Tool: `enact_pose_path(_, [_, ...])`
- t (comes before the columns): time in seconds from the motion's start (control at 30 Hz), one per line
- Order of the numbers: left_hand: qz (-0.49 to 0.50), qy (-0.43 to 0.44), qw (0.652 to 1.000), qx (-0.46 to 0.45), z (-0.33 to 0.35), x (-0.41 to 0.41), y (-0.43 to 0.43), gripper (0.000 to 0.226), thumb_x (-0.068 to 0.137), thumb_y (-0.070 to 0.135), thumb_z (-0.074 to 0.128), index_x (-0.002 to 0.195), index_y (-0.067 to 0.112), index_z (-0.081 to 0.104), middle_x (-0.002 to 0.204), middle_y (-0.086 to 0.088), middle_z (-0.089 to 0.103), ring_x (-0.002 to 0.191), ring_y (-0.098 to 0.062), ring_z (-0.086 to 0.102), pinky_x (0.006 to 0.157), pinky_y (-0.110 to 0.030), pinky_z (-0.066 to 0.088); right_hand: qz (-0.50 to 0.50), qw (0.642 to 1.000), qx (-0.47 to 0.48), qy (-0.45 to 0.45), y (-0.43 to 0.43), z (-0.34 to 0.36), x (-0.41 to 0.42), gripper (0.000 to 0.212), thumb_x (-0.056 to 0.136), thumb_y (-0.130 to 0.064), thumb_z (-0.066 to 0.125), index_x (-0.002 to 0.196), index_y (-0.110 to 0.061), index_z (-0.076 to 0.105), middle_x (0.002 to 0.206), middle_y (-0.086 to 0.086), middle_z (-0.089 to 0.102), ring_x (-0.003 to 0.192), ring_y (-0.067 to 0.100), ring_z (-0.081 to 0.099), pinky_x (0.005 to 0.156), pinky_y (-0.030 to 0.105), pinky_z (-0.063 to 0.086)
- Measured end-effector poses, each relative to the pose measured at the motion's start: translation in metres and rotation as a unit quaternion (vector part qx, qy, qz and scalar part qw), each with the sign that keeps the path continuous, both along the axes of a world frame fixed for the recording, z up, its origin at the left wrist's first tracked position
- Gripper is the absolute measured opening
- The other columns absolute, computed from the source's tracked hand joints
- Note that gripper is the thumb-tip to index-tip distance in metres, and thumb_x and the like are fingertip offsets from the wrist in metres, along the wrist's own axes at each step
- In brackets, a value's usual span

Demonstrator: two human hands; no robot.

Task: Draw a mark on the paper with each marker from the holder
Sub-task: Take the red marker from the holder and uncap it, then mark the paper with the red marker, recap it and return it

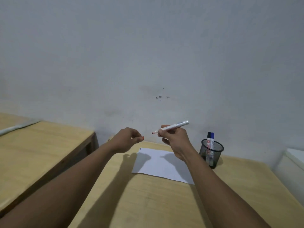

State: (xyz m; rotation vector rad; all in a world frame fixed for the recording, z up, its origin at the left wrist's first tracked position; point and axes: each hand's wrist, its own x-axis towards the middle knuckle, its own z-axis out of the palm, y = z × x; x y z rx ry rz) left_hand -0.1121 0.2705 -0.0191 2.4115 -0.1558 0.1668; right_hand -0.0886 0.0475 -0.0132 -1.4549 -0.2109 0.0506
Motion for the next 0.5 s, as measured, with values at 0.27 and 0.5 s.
enact_pose_path(0.27, [0.005, -0.087, 0.969, 0.229, -0.087, 0.007, -0.007, 0.023, 0.093, 0.047, 0.054, 0.104, 0.032, 0.067, 0.129, 0.010, 0.063, 0.115, -0.019, 0.054, 0.090, -0.042, 0.043, -0.065, 0.987, -0.140, -0.033, 0.039, -0.061, 0.034, 0.018, 0.083, -0.019, 0.084, 0.089, -0.004, 0.077, 0.080, 0.013, 0.078, 0.062, 0.015, 0.070, 0.057, 0.028, 0.054])
enact_pose_path(0.5, [-0.020, -0.092, 0.978, 0.186, -0.117, 0.024, -0.004, 0.030, 0.091, 0.048, 0.046, 0.105, 0.035, 0.069, 0.115, 0.016, 0.070, 0.109, -0.013, 0.056, 0.091, -0.042, 0.045, -0.047, 0.986, -0.162, 0.004, 0.055, -0.087, 0.066, 0.008, 0.086, -0.012, 0.077, 0.089, -0.006, 0.073, 0.070, 0.006, 0.071, 0.051, 0.016, 0.063, 0.051, 0.031, 0.051])
